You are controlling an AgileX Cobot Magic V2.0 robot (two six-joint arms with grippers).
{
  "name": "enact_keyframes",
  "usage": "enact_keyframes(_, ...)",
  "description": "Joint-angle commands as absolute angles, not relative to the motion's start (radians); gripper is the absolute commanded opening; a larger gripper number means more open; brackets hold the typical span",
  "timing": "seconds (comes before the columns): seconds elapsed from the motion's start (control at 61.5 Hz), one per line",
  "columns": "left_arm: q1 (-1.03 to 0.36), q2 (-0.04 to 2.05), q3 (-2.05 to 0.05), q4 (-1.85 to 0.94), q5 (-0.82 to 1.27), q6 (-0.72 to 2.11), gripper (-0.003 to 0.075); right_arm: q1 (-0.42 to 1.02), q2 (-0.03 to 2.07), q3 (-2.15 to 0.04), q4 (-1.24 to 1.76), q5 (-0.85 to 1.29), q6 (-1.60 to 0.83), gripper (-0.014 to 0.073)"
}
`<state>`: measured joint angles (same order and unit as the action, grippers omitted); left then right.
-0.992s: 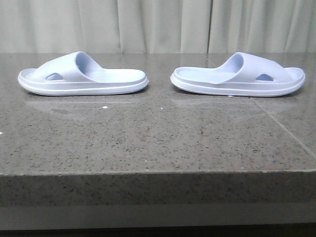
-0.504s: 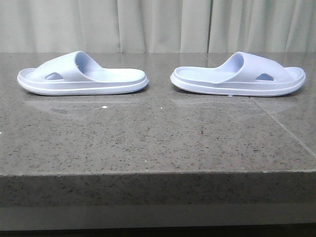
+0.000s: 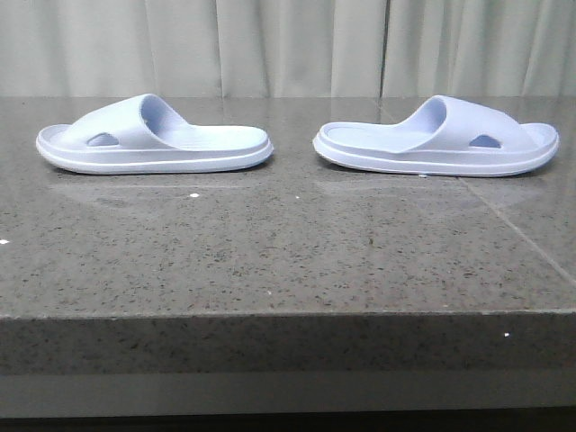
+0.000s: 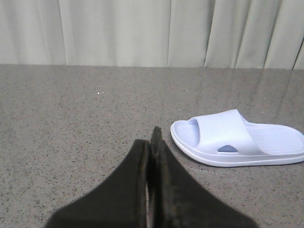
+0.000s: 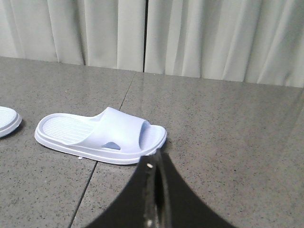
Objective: Insert blue slippers together front up
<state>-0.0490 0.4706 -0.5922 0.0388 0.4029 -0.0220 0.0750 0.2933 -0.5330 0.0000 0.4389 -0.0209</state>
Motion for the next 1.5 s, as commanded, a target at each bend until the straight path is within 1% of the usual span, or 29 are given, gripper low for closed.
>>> enact_keyframes(0.0,-0.056,0.571,-0.689,0.04,0.365,-0.029,-0.0019,0.077,0.391,-0.639,-0.017,0.401,-0.023,-0.006)
enact_keyframes(0.065,-0.056,0.613,-0.726,0.04,0.379,-0.029,-0.0019,0.077,0.436,-0.681,-0.02,0.405,-0.023,-0.006)
enact_keyframes(0.228,-0.056,0.619,-0.739,0.04,0.392,-0.029,-0.0018,0.077,0.465,-0.701,-0.026,0.378,-0.023,-0.0055)
enact_keyframes(0.309,-0.056,0.617,-0.739,0.04,0.4,-0.029,0.0008,0.077,0.464,-0.701,-0.026,0.378,-0.023,-0.002)
enact_keyframes(0.374,-0.056,0.615,-0.739,0.04,0.4,-0.029,0.0079,0.077,0.464,-0.701,-0.026,0.379,-0.023,0.0052)
enact_keyframes(0.407,-0.056,0.615,-0.739,0.04,0.4,-0.029,0.0131,0.077,0.464,-0.701,-0.026,0.38,-0.023,0.0099)
enact_keyframes(0.488,-0.056,0.615,-0.739,0.04,0.401,-0.029,0.0295,0.077,0.464,-0.701,-0.026,0.384,-0.023,0.0237)
enact_keyframes(0.52,-0.056,0.615,-0.739,0.04,0.401,-0.029,0.0382,0.077,0.464,-0.701,-0.026,0.385,-0.023,0.0304)
enact_keyframes(0.569,-0.056,0.615,-0.739,0.04,0.402,-0.029,0.0462,0.077,0.464,-0.701,-0.026,0.385,-0.023,0.0358)
enact_keyframes(0.618,-0.056,0.615,-0.739,0.04,0.402,-0.029,0.0512,0.077,0.464,-0.701,-0.026,0.385,-0.023,0.0407)
enact_keyframes(0.651,-0.056,0.615,-0.739,0.04,0.402,-0.029,0.0525,0.077,0.464,-0.701,-0.026,0.385,-0.023,0.0418)
enact_keyframes(0.764,-0.056,0.615,-0.739,0.04,0.402,-0.029,0.0531,0.077,0.464,-0.701,-0.026,0.389,-0.023,0.0418)
enact_keyframes(0.895,-0.056,0.615,-0.739,0.04,0.402,-0.029,0.0549,0.077,0.464,-0.701,-0.026,0.39,-0.023,0.0445)
enact_keyframes(1.269,-0.056,0.615,-0.739,0.0,0.371,-0.029,0.0548,0.077,0.464,-0.701,-0.026,0.393,-0.023,0.0445)
enact_keyframes(1.35,-0.056,0.648,-0.748,-0.059,0.375,-0.029,0.0547,0.077,0.464,-0.701,-0.026,0.393,-0.023,0.0445)
enact_keyframes(1.48,-0.056,0.774,-0.794,-0.124,0.376,-0.029,0.0548,0.077,0.464,-0.701,-0.026,0.394,-0.023,0.0445)
